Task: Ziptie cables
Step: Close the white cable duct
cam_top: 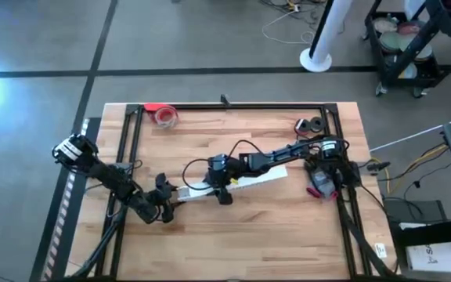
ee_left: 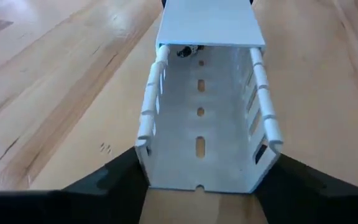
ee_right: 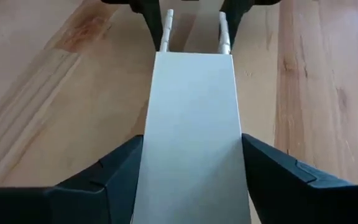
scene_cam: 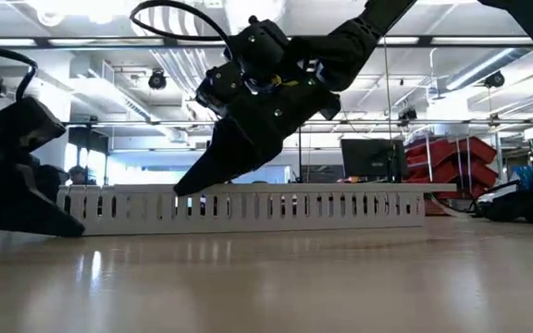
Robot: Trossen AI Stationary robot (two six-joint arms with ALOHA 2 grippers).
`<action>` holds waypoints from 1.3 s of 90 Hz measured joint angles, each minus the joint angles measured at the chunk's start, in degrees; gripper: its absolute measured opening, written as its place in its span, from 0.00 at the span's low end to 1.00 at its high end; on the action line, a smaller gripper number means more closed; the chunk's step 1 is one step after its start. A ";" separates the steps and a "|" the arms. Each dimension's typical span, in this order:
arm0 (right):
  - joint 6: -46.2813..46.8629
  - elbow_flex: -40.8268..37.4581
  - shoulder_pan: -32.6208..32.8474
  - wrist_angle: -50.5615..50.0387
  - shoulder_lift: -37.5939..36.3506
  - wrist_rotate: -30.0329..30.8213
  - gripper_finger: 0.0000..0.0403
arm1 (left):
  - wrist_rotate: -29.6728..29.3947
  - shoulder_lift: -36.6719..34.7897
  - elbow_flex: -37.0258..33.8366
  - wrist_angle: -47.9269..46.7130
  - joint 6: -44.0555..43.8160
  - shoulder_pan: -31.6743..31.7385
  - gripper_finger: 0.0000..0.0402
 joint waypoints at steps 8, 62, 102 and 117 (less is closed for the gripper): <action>0.80 0.00 -0.18 -0.04 -0.02 1.97 0.57 | -0.03 0.00 0.06 0.15 0.13 0.00 0.55; 5.12 0.36 0.01 6.31 0.73 -0.12 0.55 | 0.25 0.00 0.01 1.65 1.64 0.81 0.58; 1.80 0.94 0.04 5.48 0.77 -5.38 0.56 | 0.65 -0.11 0.10 2.42 1.64 0.92 0.57; 4.88 0.92 0.73 8.08 1.00 -0.11 0.57 | 0.62 -0.10 -0.02 3.25 3.06 0.92 0.55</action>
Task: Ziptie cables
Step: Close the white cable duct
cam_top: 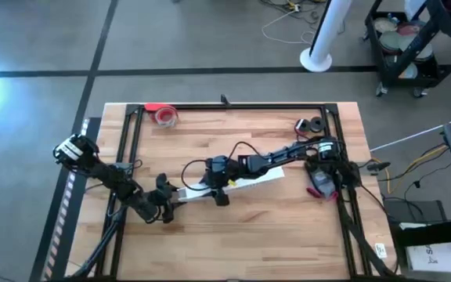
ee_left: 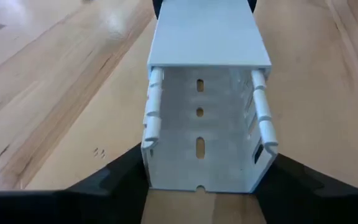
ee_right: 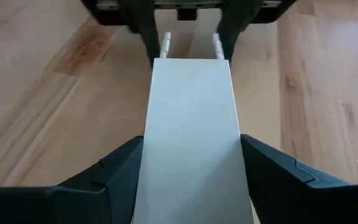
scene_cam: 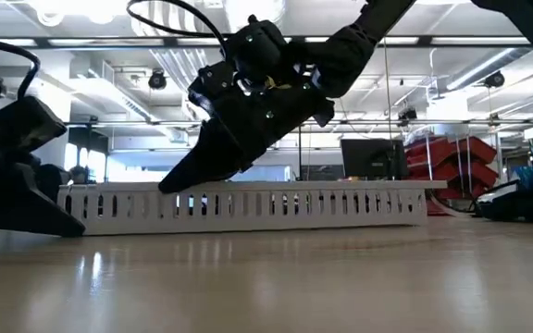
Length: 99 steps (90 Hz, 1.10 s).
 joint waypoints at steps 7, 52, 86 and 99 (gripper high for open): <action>1.27 0.69 0.08 1.05 0.45 1.31 0.57 | 0.02 -0.01 -0.03 0.76 1.50 0.12 0.55; -0.34 1.31 0.48 -0.21 1.35 0.40 0.55 | -0.04 -0.40 0.11 2.38 2.02 0.60 0.56; 0.85 1.51 1.31 2.30 1.91 3.13 0.55 | -0.32 -0.60 0.01 5.05 4.06 1.19 0.55; 2.15 3.34 0.67 2.93 3.61 0.35 0.56 | -0.02 -0.73 0.02 5.51 4.28 1.62 0.57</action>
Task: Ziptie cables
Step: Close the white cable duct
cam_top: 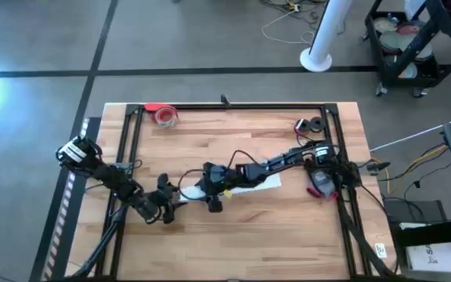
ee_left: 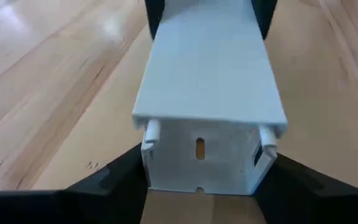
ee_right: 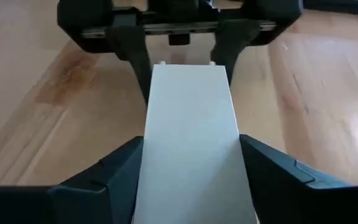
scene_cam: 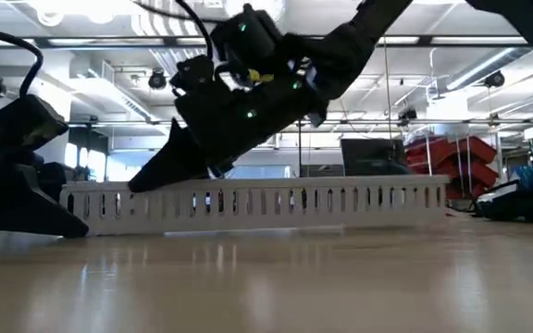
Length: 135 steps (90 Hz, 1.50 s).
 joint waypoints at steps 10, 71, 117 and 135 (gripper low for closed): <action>0.30 1.56 0.23 -1.56 0.97 -0.02 0.56 | 0.02 -0.04 0.00 0.08 0.05 0.07 0.56; -2.55 2.12 -0.16 -7.90 0.15 2.35 0.57 | 1.71 -0.02 0.22 -2.08 -1.33 0.24 0.55; -0.89 1.97 -0.90 -10.40 -0.25 3.10 0.57 | 2.94 0.00 0.09 -2.89 -2.51 0.24 0.54; -0.07 1.75 -0.94 -8.78 -0.25 3.09 0.56 | 3.26 0.02 0.02 -2.93 -2.53 0.27 0.56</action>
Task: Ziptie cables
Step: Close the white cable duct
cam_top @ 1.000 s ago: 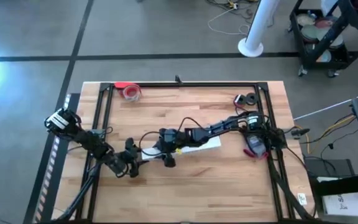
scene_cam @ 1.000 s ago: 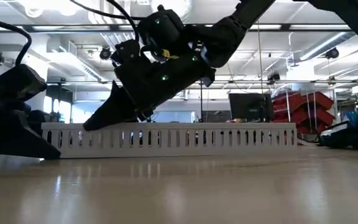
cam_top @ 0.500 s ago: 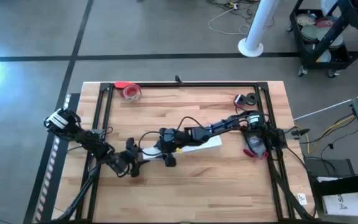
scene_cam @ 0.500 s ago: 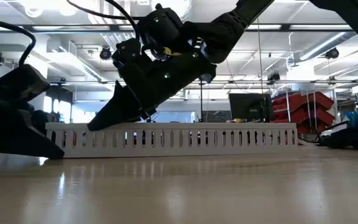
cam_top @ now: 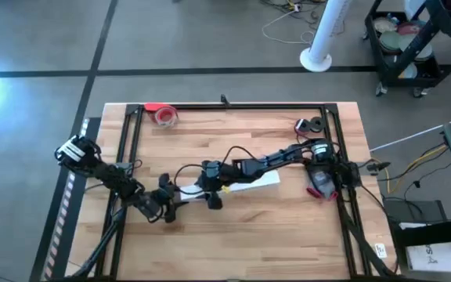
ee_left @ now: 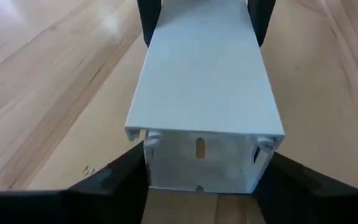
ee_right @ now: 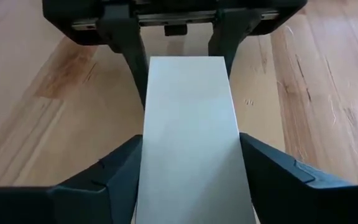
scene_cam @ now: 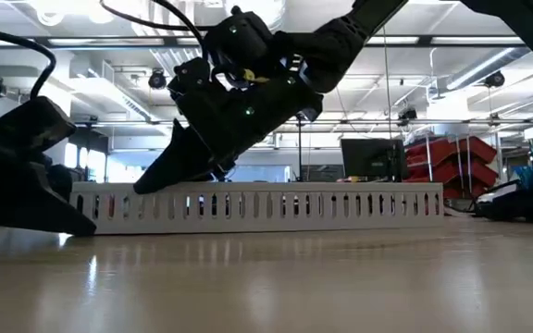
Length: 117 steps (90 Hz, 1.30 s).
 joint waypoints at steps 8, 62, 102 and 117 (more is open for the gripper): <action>0.65 -0.17 0.13 1.78 0.07 -0.08 0.57 | 0.29 -0.01 -0.09 -0.06 0.02 0.23 0.55; 1.85 -0.22 -0.06 4.12 0.28 -3.75 0.56 | 0.56 0.00 0.32 -0.11 0.23 0.26 0.55; 3.13 -0.08 0.24 3.78 0.28 -1.64 0.55 | 0.64 0.09 0.39 0.00 0.68 0.28 0.56; 2.27 -0.02 1.01 3.51 0.28 1.82 0.57 | 0.60 0.07 0.40 -0.02 0.84 0.26 0.55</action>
